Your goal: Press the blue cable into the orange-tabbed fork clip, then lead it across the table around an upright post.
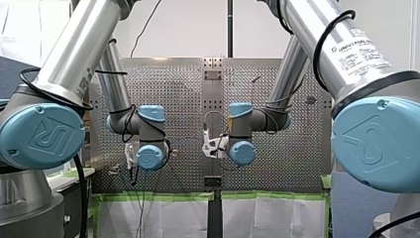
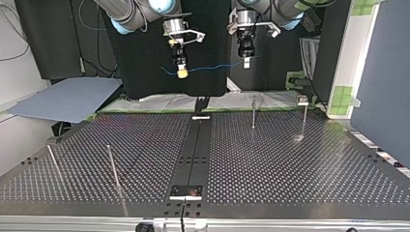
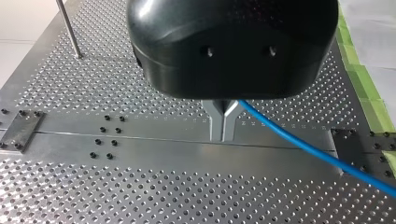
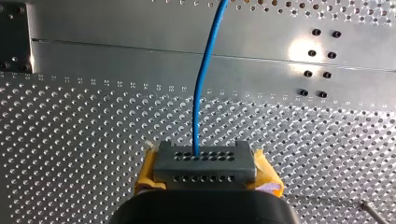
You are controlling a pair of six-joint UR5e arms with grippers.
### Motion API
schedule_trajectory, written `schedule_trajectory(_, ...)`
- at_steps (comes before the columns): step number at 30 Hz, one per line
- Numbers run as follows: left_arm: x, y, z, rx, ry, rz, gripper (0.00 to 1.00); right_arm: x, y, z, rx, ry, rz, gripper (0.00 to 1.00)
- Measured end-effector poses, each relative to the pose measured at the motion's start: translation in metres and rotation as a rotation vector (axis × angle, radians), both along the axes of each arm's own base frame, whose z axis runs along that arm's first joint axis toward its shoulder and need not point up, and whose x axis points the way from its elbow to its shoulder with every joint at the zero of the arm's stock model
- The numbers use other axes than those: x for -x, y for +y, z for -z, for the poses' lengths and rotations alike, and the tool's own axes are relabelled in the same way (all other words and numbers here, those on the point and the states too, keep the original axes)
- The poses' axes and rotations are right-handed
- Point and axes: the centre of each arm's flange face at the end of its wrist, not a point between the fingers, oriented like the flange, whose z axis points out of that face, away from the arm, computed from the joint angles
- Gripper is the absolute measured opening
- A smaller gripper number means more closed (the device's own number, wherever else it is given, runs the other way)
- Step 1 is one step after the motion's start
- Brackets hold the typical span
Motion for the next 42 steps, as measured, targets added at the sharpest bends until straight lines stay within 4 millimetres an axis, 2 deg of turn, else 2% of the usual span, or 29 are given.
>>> schedule_trajectory(27, 0.0, 0.0, 0.0, 0.0, -0.001, 0.0, 0.0, 0.0, 0.0, 0.0, 0.0, 0.0, 0.0, 0.0)
schedule_trajectory(35, 0.014, -0.01, -0.002, -0.02, 0.018, 0.038, 0.0, 0.0, 0.0, 0.0, 0.0, 0.0, 0.0, 0.0)
schedule_trajectory(42, 0.016, -0.012, -0.002, -0.022, 0.021, 0.046, 0.0, 0.006, -0.003, 0.02, -0.032, 0.032, 0.015, 0.0)
